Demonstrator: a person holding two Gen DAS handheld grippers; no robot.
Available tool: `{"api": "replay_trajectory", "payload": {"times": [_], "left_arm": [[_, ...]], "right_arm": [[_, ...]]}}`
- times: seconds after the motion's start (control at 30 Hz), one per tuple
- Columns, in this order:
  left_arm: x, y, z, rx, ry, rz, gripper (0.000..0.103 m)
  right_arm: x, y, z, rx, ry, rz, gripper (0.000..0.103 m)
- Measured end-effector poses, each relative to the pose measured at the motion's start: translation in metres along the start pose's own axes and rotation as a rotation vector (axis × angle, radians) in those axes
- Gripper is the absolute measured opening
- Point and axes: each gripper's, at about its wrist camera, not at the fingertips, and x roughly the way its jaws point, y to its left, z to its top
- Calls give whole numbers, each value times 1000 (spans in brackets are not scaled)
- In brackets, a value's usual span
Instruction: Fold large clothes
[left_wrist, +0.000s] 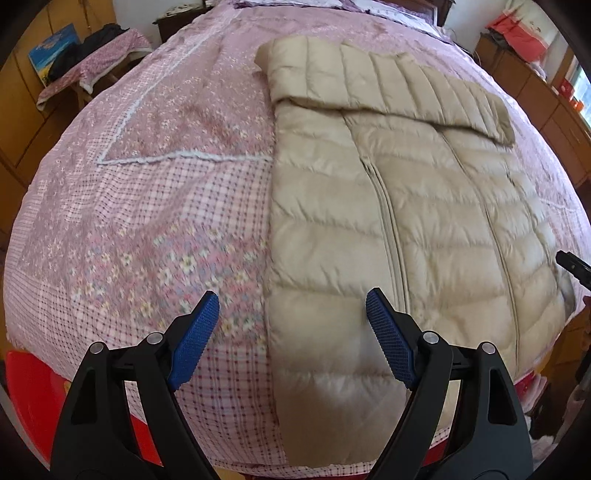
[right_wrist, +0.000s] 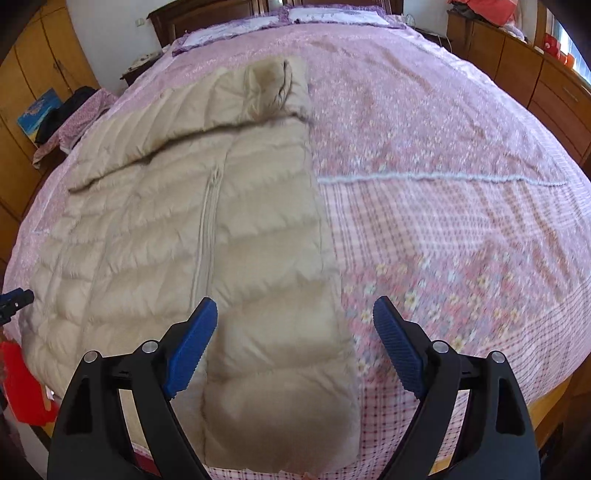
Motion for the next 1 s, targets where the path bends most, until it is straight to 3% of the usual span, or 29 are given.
{"api": "replay_trajectory", "payload": {"times": [0.23,0.37,0.47,0.53,0.67,0.73,0.87,1.0], "left_arm": [[12,11,-14,-147,23,-43,83],[10,9,-20,-137,24,-65,83],[7,5,-26,-135,28,-136,83],[5,0,-28,-126,44,-223,83],[1,-11,-30,-116,42,-256,83],[1,-13,-29,-136,47,-307,83],[4,-24,-20,-100,56,-311,83],[22,-43,-18,-24,97,-193,83]], "right_arm": [[11,4,-14,46,24,57,84],[15,1,-21,53,35,73,85],[20,-5,-26,78,49,103,86],[22,-6,-28,78,51,111,87],[21,0,-25,60,59,108,87],[18,6,-24,46,38,155,87],[21,11,-24,31,38,158,87],[26,6,-23,44,57,173,87]]}}
